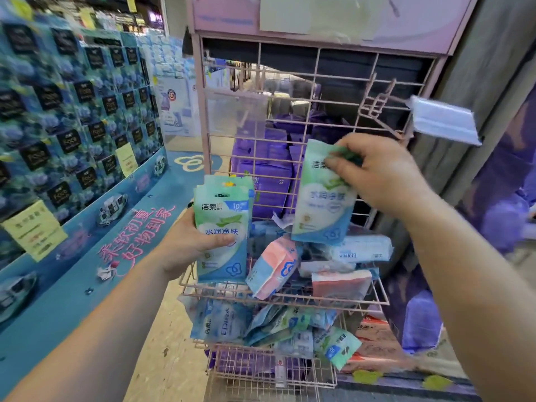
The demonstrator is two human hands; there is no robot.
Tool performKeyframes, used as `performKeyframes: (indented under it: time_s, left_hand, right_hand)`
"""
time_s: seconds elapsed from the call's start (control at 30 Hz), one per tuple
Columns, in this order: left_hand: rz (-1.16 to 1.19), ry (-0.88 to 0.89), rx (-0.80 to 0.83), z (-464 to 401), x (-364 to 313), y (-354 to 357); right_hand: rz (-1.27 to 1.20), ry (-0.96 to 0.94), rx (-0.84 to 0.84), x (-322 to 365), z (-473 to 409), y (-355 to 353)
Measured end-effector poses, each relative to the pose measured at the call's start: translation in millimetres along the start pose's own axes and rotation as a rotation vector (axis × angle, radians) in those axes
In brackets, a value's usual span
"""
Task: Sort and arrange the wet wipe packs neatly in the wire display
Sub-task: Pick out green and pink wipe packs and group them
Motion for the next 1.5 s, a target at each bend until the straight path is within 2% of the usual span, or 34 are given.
performKeyframes:
  time_s: [0.2,0.4,0.53,0.6,0.7,0.8,0.87,0.97,1.03,1.13,1.2,1.3,1.33,1.4,1.5]
  left_hand:
    - [0.053,0.018,0.027,3.5,-6.2,-15.9]
    - [0.149,-0.013,0.190,10.6,-12.8,-15.0]
    - [0.148,-0.039,0.259,5.8,-13.3,-0.2]
    - [0.141,-0.038,0.206,3.4,-9.6,-2.7]
    - [0.123,-0.007,0.064,2.2,-2.4,-17.8]
    - [0.057,0.008,0.028,0.8,1.9,-24.5]
    - [-0.003,-0.004,0.065,1.1,3.7,-21.8]
    - [-0.156,-0.074,0.142,2.7,11.6,-13.2]
    - [-0.174,-0.085,0.177,3.6,13.8,-9.6]
    - [-0.250,-0.107,0.227,4.6,11.8,-9.5]
    - [-0.313,-0.129,0.216,5.8,15.4,-12.6]
    - [-0.393,-0.129,0.141,6.2,23.8,-11.6]
    - [-0.417,-0.118,0.114,6.5,24.1,-8.4]
    - [-0.443,-0.095,0.063,6.0,22.5,-3.0]
    - [-0.367,-0.074,-0.008,4.3,20.4,-5.1]
  right_hand:
    - [-0.192,0.006,-0.033,11.6,-17.8,76.8]
    - [-0.421,0.034,-0.014,27.4,-33.3,98.5]
    - [-0.580,0.044,0.131,52.7,-34.3,113.6]
    - [-0.610,0.081,0.184,51.2,-34.2,118.7]
    - [-0.856,0.285,0.397,38.7,-29.1,122.8]
    - [-0.709,0.180,0.550,33.1,-20.0,129.0]
    - [-0.639,0.135,0.559,32.1,-16.0,135.4]
    - [-0.331,0.034,0.548,33.9,-10.5,141.4]
    - [-0.141,-0.033,0.634,36.4,-3.7,147.3]
    - [-0.007,0.017,0.721,31.0,0.2,150.5]
    - [-0.062,0.072,0.741,25.9,0.3,143.1]
    - [-0.297,0.168,0.812,23.2,6.7,135.7]
    - [-0.225,0.128,0.831,23.6,8.5,137.0]
    - [-0.045,0.052,0.748,22.6,9.7,144.9]
    - [-0.128,0.039,0.583,24.4,4.9,149.0]
Point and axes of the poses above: each hand's wrist, its own z-axis away from the middle knuckle, its own y-axis out of the palm, x = y × z, the point moved 3 cm from there along -z, towards the middle knuckle, and after that the axes turned 3 degrees about z, right-handed, at the moved point
